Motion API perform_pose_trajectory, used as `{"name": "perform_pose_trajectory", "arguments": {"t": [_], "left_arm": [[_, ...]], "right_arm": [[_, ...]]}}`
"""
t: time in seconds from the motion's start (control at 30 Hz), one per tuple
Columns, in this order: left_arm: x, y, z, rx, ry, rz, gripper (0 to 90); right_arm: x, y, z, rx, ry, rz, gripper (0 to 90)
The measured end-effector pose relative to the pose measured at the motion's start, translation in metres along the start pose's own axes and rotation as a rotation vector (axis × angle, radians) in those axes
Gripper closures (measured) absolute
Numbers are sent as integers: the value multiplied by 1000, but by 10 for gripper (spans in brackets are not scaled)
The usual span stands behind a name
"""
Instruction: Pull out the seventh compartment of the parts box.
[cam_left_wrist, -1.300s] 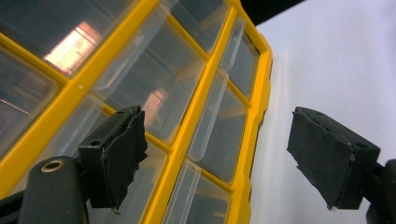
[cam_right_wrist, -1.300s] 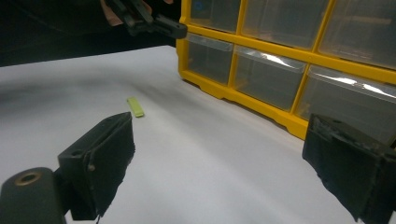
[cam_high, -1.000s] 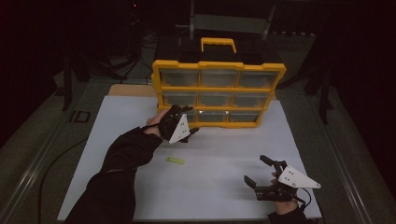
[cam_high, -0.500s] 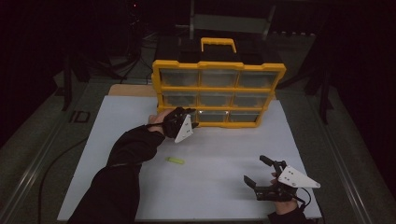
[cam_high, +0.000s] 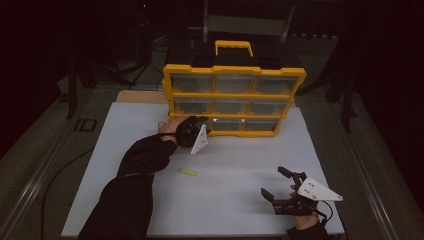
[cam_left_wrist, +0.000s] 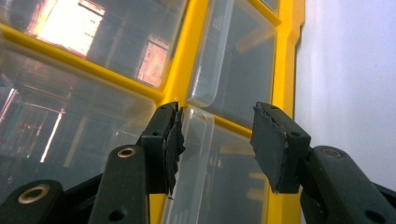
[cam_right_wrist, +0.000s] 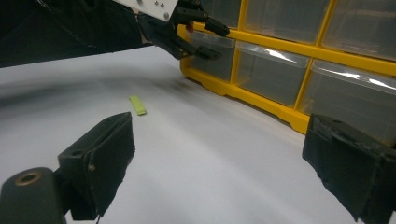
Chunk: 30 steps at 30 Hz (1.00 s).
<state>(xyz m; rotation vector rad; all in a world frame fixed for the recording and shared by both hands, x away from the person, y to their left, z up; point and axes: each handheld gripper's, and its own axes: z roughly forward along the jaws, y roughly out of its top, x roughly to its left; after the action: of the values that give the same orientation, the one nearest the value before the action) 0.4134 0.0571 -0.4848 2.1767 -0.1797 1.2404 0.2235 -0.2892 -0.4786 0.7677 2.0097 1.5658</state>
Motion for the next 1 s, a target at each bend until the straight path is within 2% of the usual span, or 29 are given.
{"name": "perform_pose_trajectory", "arguments": {"t": [0.07,0.17,0.3,0.37,0.5,0.57,0.67,0.73,0.8,0.87,0.93,1.0], "left_arm": [[-2,1,1,22,16,23,517],[-4,2,1,29,31,30,525],[-4,5,1,61,49,91,588],[-6,6,2,70,60,131,591],[-2,11,2,103,32,112,590],[-1,13,2,119,24,120,598],[2,15,2,133,13,108,620],[4,16,3,131,-4,63,629],[3,17,5,140,10,60,648],[4,17,5,139,10,27,655],[5,17,5,140,8,17,717],[5,17,5,138,14,22,721]], "right_arm": [[0,0,0,0,1,-2,91],[1,0,0,-2,3,-6,91],[1,0,1,-1,4,-5,91],[1,0,1,3,3,-7,91],[2,1,2,7,6,-6,91],[2,1,2,8,7,-8,91],[3,1,2,6,8,-9,91],[3,1,3,6,10,-8,92],[4,2,3,7,8,-12,91],[4,2,3,7,8,-16,91],[4,2,3,8,8,-15,91],[3,2,3,8,9,-15,91]]}}
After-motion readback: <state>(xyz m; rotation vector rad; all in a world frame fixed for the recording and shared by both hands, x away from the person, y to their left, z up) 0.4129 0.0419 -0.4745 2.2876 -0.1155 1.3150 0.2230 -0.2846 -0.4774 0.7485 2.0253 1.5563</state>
